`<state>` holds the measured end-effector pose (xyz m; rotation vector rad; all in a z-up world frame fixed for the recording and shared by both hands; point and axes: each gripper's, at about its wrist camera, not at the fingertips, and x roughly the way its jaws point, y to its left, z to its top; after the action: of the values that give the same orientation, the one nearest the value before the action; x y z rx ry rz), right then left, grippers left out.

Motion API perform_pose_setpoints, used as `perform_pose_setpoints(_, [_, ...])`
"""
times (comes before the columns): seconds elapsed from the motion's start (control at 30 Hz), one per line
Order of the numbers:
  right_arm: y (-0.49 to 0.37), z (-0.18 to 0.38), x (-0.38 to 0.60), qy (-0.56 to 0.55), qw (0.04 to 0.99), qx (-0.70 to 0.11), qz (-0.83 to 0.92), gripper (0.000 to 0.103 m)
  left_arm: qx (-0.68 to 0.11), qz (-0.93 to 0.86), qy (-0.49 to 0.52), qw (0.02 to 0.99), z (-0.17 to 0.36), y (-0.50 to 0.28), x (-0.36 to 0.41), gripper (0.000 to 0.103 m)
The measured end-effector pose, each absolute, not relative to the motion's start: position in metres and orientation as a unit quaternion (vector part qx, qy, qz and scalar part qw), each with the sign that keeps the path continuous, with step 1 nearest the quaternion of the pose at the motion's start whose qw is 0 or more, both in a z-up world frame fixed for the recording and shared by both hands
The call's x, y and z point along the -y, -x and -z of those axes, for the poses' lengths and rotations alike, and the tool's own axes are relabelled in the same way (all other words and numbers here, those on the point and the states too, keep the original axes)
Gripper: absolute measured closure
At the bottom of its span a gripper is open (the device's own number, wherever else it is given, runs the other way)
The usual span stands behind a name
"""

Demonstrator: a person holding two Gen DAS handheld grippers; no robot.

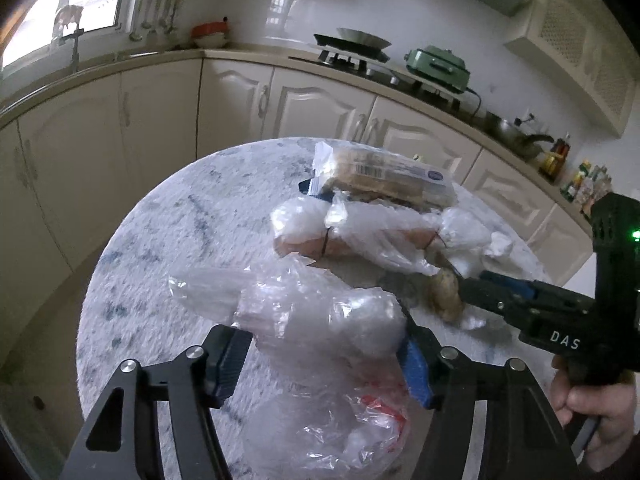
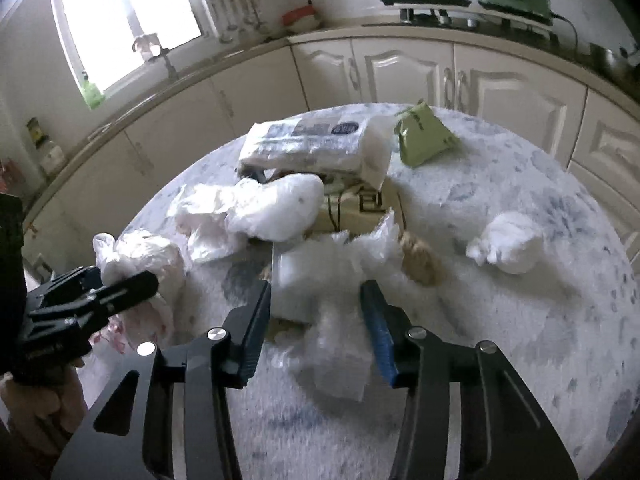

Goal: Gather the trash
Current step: 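Grasp the clear plastic bag with the left gripper while the right gripper grasps a white cup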

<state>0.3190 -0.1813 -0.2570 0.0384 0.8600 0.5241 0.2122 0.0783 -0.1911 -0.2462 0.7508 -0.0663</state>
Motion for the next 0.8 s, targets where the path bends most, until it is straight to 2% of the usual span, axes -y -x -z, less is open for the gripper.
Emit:
perform_pose_setpoints(0.23, [-0.311, 0.244, 0.189, -0.026, 0.891, -0.387, -0.237, 0.056, -0.364, 0.029, 0.107, 0.925, 0.188, -0.184, -0.060, 0.042])
perform_pose_setpoints(0.47, [-0.323, 0.244, 0.155, 0.033, 0.887, -0.380, -0.261, 0.054, -0.366, 0.031, 0.113, 0.923, 0.186, -0.183, -0.059, 0.042])
perform_pose_setpoints(0.6, [-0.333, 0.253, 0.149, 0.038, 0.884, -0.387, -0.260, 0.057, -0.366, 0.031, 0.116, 0.923, 0.185, -0.183, -0.060, 0.042])
perform_pose_setpoints(0.7, [-0.335, 0.251, 0.157, 0.023, 0.882, -0.386, -0.269, 0.070, -0.367, 0.031, 0.115, 0.923, 0.184, -0.182, -0.059, 0.042])
perform_pose_setpoints(0.8, [-0.337, 0.250, 0.158, 0.027, 0.881, -0.389, -0.269, 0.070, -0.367, 0.035, 0.117, 0.922, 0.183, -0.182, -0.058, 0.042])
